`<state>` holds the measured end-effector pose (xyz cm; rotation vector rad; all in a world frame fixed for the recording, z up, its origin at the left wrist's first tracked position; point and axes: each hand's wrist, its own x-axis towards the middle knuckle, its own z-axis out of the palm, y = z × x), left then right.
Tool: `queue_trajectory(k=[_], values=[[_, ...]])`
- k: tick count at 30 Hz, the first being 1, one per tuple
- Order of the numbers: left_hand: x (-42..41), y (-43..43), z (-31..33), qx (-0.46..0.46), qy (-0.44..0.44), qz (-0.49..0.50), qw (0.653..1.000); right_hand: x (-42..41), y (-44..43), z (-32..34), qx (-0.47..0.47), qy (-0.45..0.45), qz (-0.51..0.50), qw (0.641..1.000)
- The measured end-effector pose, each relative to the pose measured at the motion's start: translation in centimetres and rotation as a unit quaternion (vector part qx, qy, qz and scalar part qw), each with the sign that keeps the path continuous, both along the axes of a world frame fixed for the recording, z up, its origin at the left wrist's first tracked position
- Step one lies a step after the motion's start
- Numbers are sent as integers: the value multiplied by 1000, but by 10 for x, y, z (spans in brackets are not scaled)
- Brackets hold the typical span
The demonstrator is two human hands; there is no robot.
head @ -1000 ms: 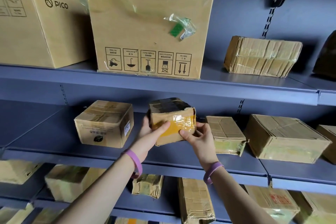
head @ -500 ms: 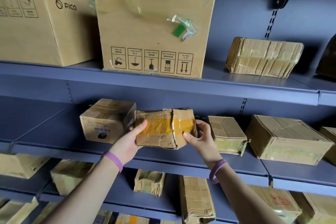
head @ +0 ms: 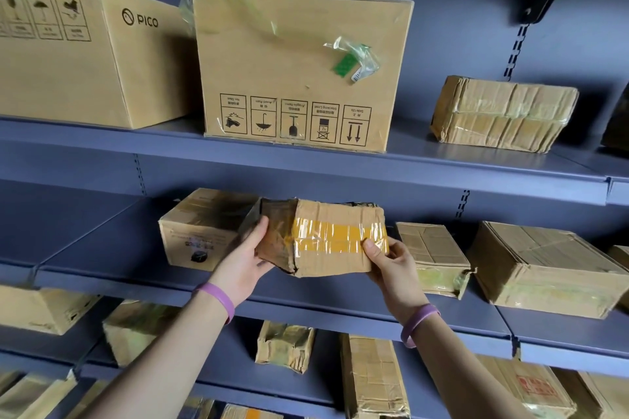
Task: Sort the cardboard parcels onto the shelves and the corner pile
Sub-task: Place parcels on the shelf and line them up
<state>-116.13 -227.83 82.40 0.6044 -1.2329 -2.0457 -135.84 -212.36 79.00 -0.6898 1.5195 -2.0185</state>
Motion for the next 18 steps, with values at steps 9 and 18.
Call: queue_trajectory(k=[9,18], values=[[-21,12,-6,-67,-39,-18,997,12,-4,8,-1,87,-97,992],[-16,1,-15,42,-7,-42,998,-9,15,4,-8,-17,-7,1000]])
